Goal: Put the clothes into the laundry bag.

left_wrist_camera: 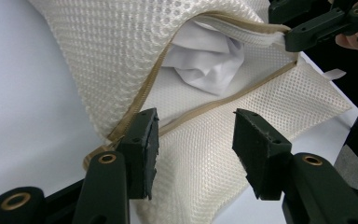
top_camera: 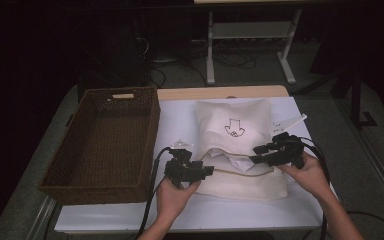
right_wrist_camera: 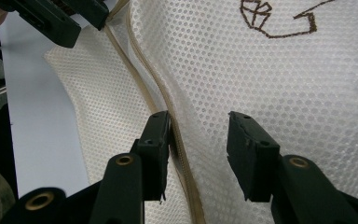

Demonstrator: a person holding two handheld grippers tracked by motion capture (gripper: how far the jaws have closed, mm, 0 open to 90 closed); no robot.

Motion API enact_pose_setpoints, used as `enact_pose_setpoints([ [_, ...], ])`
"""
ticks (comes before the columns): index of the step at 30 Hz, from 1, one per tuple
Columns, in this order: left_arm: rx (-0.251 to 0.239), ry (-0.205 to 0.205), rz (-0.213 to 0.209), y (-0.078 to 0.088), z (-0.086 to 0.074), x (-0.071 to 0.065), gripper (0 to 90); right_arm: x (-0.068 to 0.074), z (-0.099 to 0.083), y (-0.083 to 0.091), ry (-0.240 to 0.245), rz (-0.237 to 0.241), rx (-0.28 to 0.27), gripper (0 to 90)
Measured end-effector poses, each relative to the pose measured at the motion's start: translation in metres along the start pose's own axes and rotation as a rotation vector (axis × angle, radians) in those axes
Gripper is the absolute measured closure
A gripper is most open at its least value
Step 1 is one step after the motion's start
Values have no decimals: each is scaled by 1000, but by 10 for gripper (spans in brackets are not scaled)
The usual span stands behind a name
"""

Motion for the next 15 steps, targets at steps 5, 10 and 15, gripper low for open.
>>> enact_pose_setpoints([
  [5, 4, -4, 1, 3, -2, 3, 492, -1, 1, 3, 1, -7, -15, 572],
  [10, 5, -5, 9, 6, -4, 6, 487, -2, -1, 8, -6, -13, -23, 567],
  [15, 5, -4, 17, 10, -6, 10, 470, -4, -5, 12, -17, -21, -30, 559],
])
Point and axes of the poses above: each handheld gripper's, and its own axes: y roughly backward along the jaws, z roughly out of its top, x roughly to its left, the point moved 10 cm from there along -y, roughly forward along the jaws, and after that the axes turned 1 degree about -x, right-handed, at the moved point
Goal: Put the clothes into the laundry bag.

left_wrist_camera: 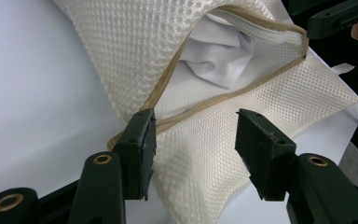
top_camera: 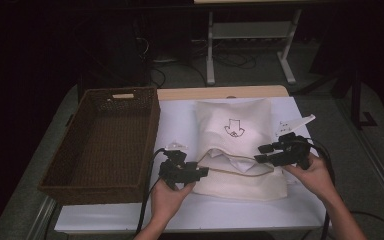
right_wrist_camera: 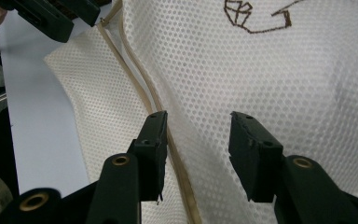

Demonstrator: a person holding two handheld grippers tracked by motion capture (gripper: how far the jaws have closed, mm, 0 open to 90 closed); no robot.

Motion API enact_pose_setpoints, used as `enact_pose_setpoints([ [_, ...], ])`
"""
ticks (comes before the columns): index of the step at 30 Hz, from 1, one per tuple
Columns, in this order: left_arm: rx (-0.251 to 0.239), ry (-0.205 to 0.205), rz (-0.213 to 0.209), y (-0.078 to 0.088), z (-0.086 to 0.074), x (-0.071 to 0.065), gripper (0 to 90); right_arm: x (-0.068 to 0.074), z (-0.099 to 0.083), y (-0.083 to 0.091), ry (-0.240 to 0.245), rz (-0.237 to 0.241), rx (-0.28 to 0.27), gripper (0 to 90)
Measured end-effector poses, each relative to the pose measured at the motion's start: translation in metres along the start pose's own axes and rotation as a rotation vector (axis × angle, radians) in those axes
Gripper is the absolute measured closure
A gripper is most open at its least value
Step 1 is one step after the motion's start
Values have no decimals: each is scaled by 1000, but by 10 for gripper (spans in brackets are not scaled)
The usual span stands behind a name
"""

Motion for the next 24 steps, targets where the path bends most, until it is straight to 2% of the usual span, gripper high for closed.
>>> enact_pose_setpoints([
  [8, 6, 8, 6, 3, -5, 5, 457, -4, -10, 5, -24, -8, -5, 552],
  [14, 11, -10, 24, 5, -9, 8, 451, -6, -16, 12, -35, -21, -9, 543],
  [24, 12, -17, 41, 9, -14, 13, 425, -9, -30, 21, -57, -37, -16, 528],
])
Point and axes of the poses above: each handheld gripper's, and its own axes: y roughly backward along the jaws, z roughly out of its top, x roughly to its left, the point moved 10 cm from there along -y, roughly forward along the jaws, and after that the axes turned 1 degree about -x, right-handed, at the moved point
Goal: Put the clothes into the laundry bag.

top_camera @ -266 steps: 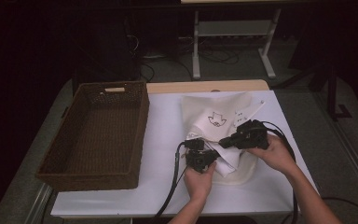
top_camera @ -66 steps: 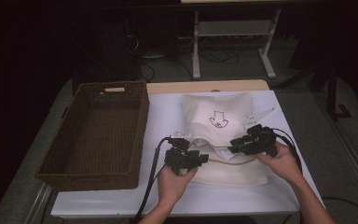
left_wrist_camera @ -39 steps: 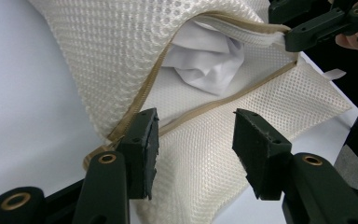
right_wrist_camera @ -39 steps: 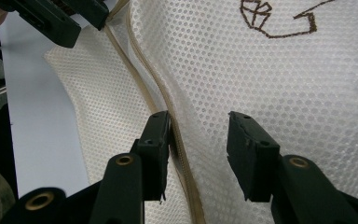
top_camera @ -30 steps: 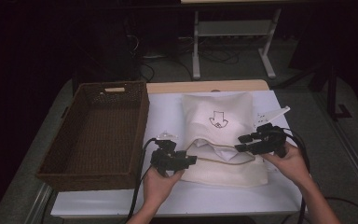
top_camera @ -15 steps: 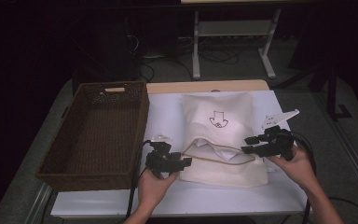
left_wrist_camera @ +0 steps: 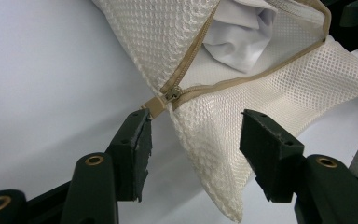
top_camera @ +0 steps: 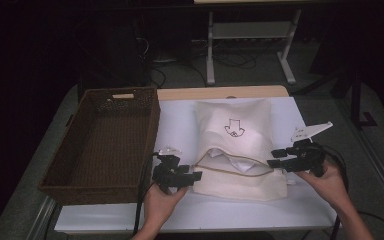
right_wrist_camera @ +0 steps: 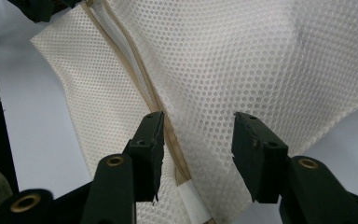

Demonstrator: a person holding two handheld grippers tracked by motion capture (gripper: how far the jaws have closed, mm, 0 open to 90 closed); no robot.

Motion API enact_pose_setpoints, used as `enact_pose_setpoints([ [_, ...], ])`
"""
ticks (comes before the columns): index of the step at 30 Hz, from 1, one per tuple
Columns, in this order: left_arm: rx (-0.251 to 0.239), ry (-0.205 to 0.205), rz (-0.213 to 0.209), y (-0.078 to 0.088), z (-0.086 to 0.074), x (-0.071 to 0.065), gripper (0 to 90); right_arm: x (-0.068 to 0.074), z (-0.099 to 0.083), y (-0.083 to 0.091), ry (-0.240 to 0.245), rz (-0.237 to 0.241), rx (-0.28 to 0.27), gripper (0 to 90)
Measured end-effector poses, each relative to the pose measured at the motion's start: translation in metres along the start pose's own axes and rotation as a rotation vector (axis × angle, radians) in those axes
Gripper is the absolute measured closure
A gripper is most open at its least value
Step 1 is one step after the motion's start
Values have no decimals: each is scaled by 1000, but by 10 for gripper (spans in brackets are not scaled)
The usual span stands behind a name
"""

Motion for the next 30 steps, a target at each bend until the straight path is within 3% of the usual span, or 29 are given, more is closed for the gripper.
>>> enact_pose_setpoints([
  [14, -11, -22, 9, 1, -5, 1, 353, -3, -18, 11, -29, -30, -19, 485],
  [30, -14, -51, 15, 4, -15, -1, 329, -3, -38, 21, -53, -49, -30, 455],
])
Point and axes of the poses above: each handheld gripper's, and its own axes: y roughly backward along the jaws, z roughly out of its top, x roughly to its left, the point moved 10 cm from there along -y, roughly forward along the jaws, and after that the axes turned 1 degree about -x, right-handed, at the moved point
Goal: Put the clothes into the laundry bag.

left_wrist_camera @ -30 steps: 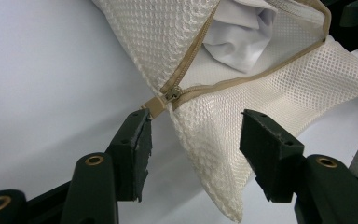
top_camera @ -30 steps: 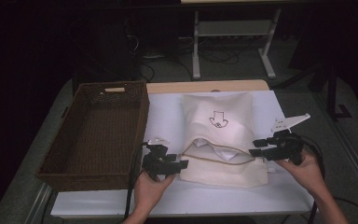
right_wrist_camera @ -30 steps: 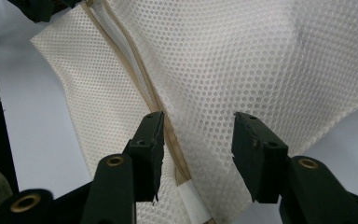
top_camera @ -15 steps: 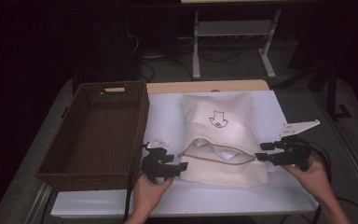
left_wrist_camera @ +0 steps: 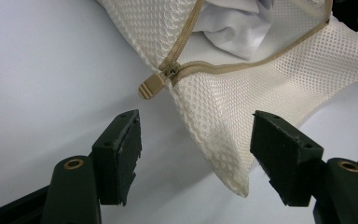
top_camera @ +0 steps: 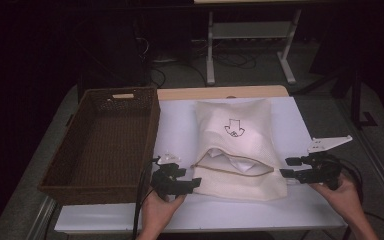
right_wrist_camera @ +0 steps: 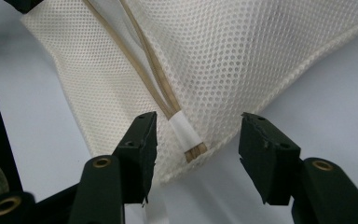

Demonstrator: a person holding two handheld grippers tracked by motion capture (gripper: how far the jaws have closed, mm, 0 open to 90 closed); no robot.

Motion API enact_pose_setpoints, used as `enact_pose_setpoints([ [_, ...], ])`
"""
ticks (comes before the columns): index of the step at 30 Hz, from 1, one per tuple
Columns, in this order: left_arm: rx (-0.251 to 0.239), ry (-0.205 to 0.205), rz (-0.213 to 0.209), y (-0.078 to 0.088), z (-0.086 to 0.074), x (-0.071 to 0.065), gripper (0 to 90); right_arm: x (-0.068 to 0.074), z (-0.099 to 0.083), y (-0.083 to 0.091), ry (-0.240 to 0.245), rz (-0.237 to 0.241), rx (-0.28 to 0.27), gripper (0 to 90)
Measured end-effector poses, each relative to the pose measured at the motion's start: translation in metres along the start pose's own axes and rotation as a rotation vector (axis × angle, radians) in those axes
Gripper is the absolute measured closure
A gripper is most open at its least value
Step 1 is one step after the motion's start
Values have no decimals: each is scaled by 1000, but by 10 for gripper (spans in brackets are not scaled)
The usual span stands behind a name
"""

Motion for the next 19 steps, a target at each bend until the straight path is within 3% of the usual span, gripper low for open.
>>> enact_pose_setpoints([
  [19, 6, -11, 6, 2, -8, 1, 309, 4, -11, 0, -11, 4, -3, 432],
])
Point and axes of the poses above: each handheld gripper's, and its own axes: y roughly backward along the jaws, z roughly out of its top, x roughly to its left, the point moved 10 cm from there along -y, roughly forward along the jaws, and after that the axes turned 1 degree about -x, right-handed, at the moved point
